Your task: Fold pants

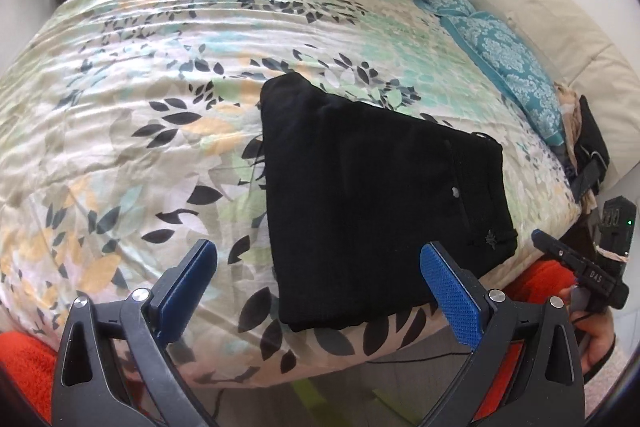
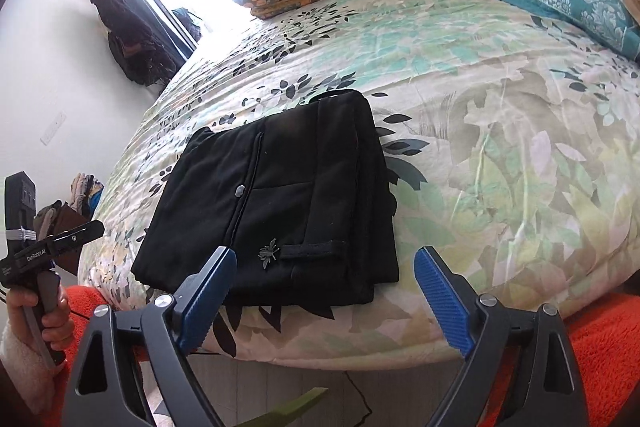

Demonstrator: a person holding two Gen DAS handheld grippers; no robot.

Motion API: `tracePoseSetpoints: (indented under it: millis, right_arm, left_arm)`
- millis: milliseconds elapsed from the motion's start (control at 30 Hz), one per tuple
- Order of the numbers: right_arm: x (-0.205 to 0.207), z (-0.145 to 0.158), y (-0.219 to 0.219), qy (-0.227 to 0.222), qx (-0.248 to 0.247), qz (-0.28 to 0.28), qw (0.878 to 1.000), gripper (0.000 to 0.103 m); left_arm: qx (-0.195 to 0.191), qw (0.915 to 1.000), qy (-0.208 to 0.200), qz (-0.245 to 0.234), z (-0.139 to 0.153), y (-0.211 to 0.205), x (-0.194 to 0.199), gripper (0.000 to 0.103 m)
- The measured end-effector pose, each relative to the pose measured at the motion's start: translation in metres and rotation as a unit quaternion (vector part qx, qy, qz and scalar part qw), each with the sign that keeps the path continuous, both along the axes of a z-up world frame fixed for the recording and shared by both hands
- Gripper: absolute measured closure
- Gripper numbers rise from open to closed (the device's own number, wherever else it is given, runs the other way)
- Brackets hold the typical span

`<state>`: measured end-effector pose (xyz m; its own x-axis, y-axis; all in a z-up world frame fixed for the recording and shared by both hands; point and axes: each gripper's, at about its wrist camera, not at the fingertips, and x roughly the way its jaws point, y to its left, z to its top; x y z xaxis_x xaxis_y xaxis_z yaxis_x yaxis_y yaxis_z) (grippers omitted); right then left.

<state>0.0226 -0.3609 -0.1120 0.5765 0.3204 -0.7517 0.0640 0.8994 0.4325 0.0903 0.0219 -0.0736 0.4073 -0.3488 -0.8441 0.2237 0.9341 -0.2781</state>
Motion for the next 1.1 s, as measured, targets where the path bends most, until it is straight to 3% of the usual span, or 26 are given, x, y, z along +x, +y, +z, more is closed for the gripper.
tracePoseSetpoints:
  millis: [233, 367, 433, 500, 567, 600, 767, 933, 1100]
  right_arm:
    - [0.061, -0.064, -0.018, 0.12, 0.082, 0.042, 0.989, 0.01]
    - [0.075, -0.078, -0.02, 0.122, 0.154, 0.057, 0.979, 0.0]
    - [0.079, -0.079, -0.007, 0.132, 0.162, 0.097, 0.973, 0.016]
    - [0.078, -0.075, 0.003, 0.129, 0.117, 0.117, 0.978, 0.027]
    - [0.075, -0.07, 0.0, 0.117, 0.137, 0.111, 0.977, 0.042]
    - [0.073, -0.065, -0.003, 0.107, 0.142, 0.109, 0.978, 0.051]
    - [0.063, -0.025, 0.002, 0.047, 0.157, 0.114, 0.98, 0.066]
    - [0.074, 0.033, 0.025, -0.019, 0.162, 0.141, 0.977, 0.066]
    - [0.113, 0.057, 0.049, -0.045, 0.148, 0.158, 0.975, 0.066]
  left_arm:
    - [-0.015, 0.9982, 0.051, -0.026, -0.054, -0.014, 0.047, 0.001]
    - [-0.017, 0.9946, 0.098, -0.03, -0.09, -0.022, 0.058, 0.001]
    - [-0.024, 0.9951, 0.093, -0.023, -0.09, -0.025, 0.055, 0.002]
    - [-0.039, 0.9946, 0.091, -0.031, -0.082, -0.031, 0.051, 0.046]
    - [-0.027, 0.9964, 0.074, -0.03, -0.067, -0.035, 0.049, 0.069]
    - [-0.028, 0.9969, 0.067, -0.03, -0.058, -0.036, 0.047, 0.074]
    - [-0.038, 0.9985, 0.015, -0.036, -0.001, -0.038, 0.034, 0.078]
    - [-0.052, 0.9982, -0.025, -0.017, 0.045, -0.018, 0.039, 0.078]
    - [-0.051, 0.997, -0.054, 0.02, 0.063, 0.012, 0.065, 0.078]
